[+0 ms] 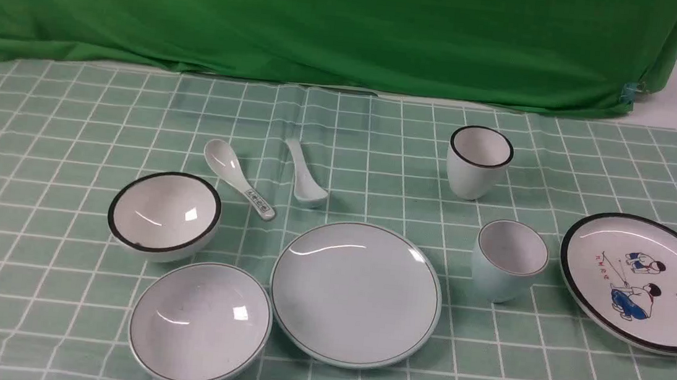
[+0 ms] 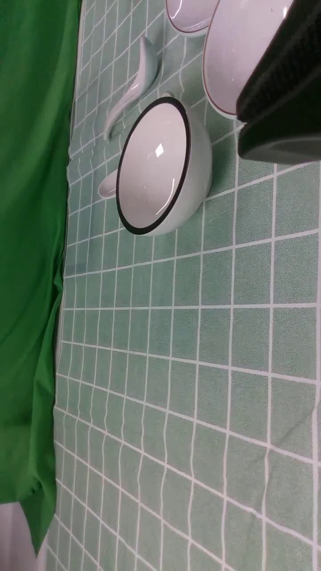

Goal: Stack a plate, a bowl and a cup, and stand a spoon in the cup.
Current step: Use the left arm to grab a blue rice bowl

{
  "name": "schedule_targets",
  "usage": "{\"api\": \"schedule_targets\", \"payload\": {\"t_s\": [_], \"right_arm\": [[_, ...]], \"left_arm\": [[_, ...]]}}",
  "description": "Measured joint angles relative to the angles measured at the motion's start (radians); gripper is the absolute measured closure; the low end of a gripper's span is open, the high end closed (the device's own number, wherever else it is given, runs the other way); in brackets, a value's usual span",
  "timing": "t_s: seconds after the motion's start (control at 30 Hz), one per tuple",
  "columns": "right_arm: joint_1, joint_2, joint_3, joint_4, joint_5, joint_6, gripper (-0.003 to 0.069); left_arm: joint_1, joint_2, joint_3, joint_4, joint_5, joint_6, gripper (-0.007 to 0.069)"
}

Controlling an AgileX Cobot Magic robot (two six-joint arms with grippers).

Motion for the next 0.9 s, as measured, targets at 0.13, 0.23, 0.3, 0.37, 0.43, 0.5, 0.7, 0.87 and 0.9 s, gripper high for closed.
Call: {"api": "schedule_targets", "payload": {"t_s": [0.13,0.23,0.3,0.37,0.43,0.5,0.7,0.87,0.9], "right_arm": [[0.0,0.0,0.0,0.0,0.0,0.0,0.0417],[0.0,0.0,0.0,0.0,0.0,0.0,0.0417],[0.0,0.0,0.0,0.0,0.0,0.0,0.0417],[0.0,0.0,0.0,0.0,0.0,0.0,0.0417],[0.0,0.0,0.0,0.0,0.0,0.0,0.0417],[0.0,0.0,0.0,0.0,0.0,0.0,0.0417],[0.0,0.0,0.0,0.0,0.0,0.0,0.0417],[0.0,0.0,0.0,0.0,0.0,-0.008,0.0417],[0.0,0.0,0.0,0.0,0.0,-0.008,0.0417]], "left_arm": [[0.0,0.0,0.0,0.0,0.0,0.0,0.0608],[0.0,0.0,0.0,0.0,0.0,0.0,0.0608],[0.0,0.0,0.0,0.0,0.0,0.0,0.0608],[0.0,0.0,0.0,0.0,0.0,0.0,0.0608],[0.0,0.0,0.0,0.024,-0.001,0.0,0.0608],[0.0,0.0,0.0,0.058,-0.01,0.0,0.0608],[0.0,0.0,0.0,-0.142,-0.198,-0.083,0.0608],[0.0,0.0,0.0,-0.334,-0.43,-0.168,0.0608],[0.0,0.0,0.0,-0.348,-0.461,-0.178,0.0608]]}}
